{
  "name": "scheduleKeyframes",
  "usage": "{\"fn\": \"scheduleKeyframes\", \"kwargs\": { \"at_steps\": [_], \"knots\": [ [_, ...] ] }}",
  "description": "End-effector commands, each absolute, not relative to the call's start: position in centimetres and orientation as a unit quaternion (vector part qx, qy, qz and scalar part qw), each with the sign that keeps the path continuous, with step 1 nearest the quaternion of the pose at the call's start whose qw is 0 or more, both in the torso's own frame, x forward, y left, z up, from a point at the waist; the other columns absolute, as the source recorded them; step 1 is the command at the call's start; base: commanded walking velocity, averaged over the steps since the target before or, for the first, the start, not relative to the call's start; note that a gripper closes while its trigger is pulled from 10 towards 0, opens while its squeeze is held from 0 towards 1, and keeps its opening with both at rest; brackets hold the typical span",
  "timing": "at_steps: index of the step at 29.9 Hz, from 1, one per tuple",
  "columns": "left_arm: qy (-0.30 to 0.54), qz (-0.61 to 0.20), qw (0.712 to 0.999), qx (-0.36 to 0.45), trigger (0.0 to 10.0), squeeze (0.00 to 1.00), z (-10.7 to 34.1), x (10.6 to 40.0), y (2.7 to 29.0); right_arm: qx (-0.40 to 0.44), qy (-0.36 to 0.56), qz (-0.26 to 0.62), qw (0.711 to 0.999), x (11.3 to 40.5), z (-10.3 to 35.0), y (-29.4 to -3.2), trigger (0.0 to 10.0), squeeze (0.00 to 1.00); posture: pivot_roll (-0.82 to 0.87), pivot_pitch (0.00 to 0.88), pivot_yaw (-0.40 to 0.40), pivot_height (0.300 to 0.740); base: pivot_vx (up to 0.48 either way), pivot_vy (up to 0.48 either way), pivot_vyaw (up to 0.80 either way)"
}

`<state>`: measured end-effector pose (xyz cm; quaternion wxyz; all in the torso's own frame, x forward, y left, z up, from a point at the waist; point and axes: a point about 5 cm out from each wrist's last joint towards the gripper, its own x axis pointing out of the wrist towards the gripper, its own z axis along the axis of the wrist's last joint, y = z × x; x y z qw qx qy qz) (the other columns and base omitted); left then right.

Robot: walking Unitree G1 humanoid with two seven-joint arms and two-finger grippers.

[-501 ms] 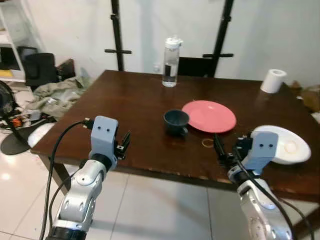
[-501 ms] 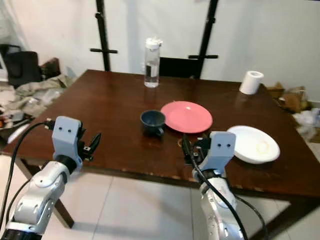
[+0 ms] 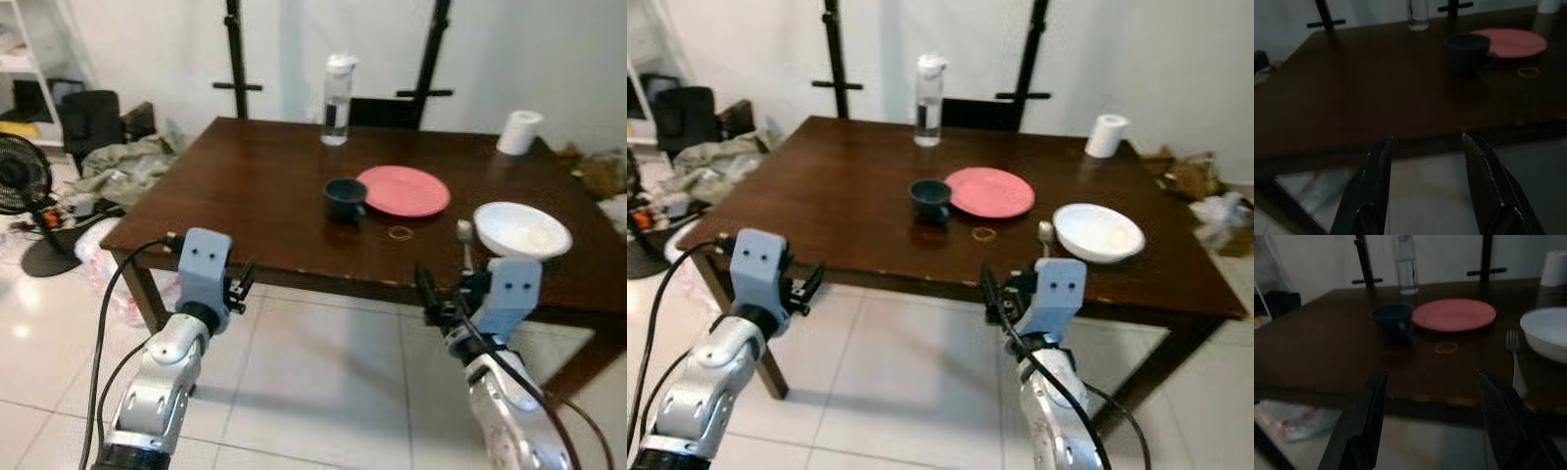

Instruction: Setting the table

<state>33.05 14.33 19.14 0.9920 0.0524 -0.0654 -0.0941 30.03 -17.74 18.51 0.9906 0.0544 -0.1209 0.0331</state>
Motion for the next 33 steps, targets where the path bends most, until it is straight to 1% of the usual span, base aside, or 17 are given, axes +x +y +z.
{"fn": "scheduleKeyframes", "kwargs": {
  "at_steps": [1,16,22,33],
  "knots": [
    [-0.056,-0.084,0.993,0.057,10.0,0.0,18.61,32.91,14.97,0.059,-0.117,0.041,0.991,29.91,18.32,-17.19,10.0,0.0,0.05,0.059,0.072,0.74,-0.334,0.0,0.0],
    [-0.057,-0.085,0.993,0.056,10.0,0.0,18.64,32.98,14.9,0.06,-0.115,0.042,0.991,29.91,18.29,-17.16,10.0,0.0,0.04,0.058,0.072,0.74,-0.311,0.0,0.0],
    [-0.057,-0.085,0.993,0.055,10.0,0.0,18.62,33.01,14.91,0.053,-0.114,0.047,0.991,29.93,18.31,-17.13,10.0,0.0,0.04,0.054,0.072,0.74,0.0,0.0,0.0],
    [-0.059,-0.089,0.993,0.049,10.0,0.0,18.7,33.07,14.79,0.04,-0.115,0.073,0.99,29.81,18.41,-16.56,10.0,0.0,0.04,0.049,0.073,0.74,0.0,0.0,0.78]
  ]
}}
